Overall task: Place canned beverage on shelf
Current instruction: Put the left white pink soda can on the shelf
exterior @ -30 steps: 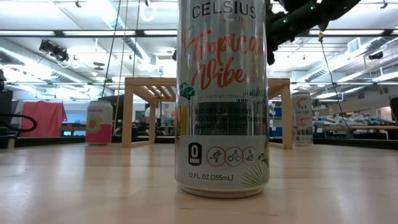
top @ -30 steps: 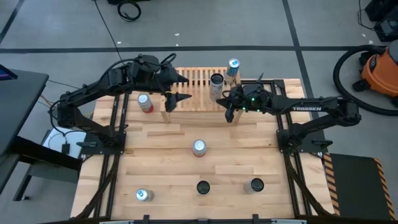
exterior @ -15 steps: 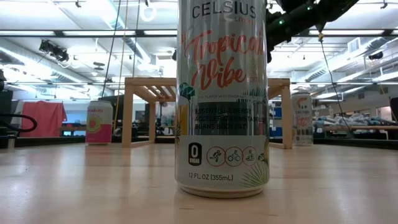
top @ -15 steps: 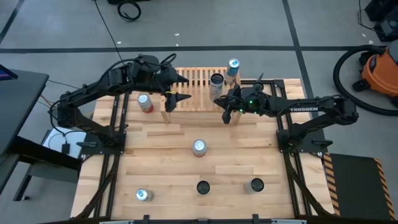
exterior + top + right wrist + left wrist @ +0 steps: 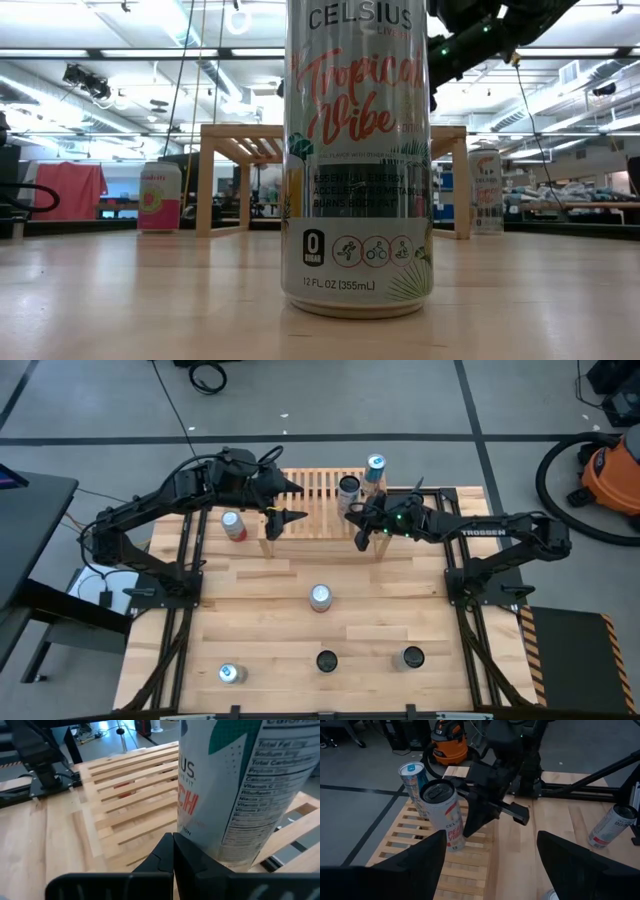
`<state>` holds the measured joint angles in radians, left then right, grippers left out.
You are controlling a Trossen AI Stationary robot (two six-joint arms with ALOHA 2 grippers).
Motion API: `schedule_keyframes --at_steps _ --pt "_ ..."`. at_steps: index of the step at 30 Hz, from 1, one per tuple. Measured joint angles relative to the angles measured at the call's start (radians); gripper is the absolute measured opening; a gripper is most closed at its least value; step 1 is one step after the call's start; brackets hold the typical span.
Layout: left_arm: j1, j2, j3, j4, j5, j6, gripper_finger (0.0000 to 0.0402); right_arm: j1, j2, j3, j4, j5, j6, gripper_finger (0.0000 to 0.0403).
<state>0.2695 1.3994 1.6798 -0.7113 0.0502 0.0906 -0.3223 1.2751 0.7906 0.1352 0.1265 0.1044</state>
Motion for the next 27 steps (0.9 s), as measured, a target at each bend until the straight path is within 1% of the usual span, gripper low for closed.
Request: schedule_keyframes --at_steps 15,17,19,27 --pt "0.0 0.0 0.0 0.0 0.0 0.0 0.0314 -0.082 0.0 0.0 -0.007 -0.05 0.001 0.0005" --pt "0.0 0.0 0.0 0.0 0.0 0.001 0.0314 -0.09 0.0 0.0 -0.008 -0.07 0.006 0.0005" --pt "0.0 0.0 0.0 0.0 0.0 0.001 0.0314 -0.093 0.0 0.0 -0.009 -0.096 0.009 0.0005" --pt "0.0 0.0 0.0 0.0 0.0 0.001 0.0314 -0.09 -0.001 0.0 -0.043 -0.097 0.059 0.0005"
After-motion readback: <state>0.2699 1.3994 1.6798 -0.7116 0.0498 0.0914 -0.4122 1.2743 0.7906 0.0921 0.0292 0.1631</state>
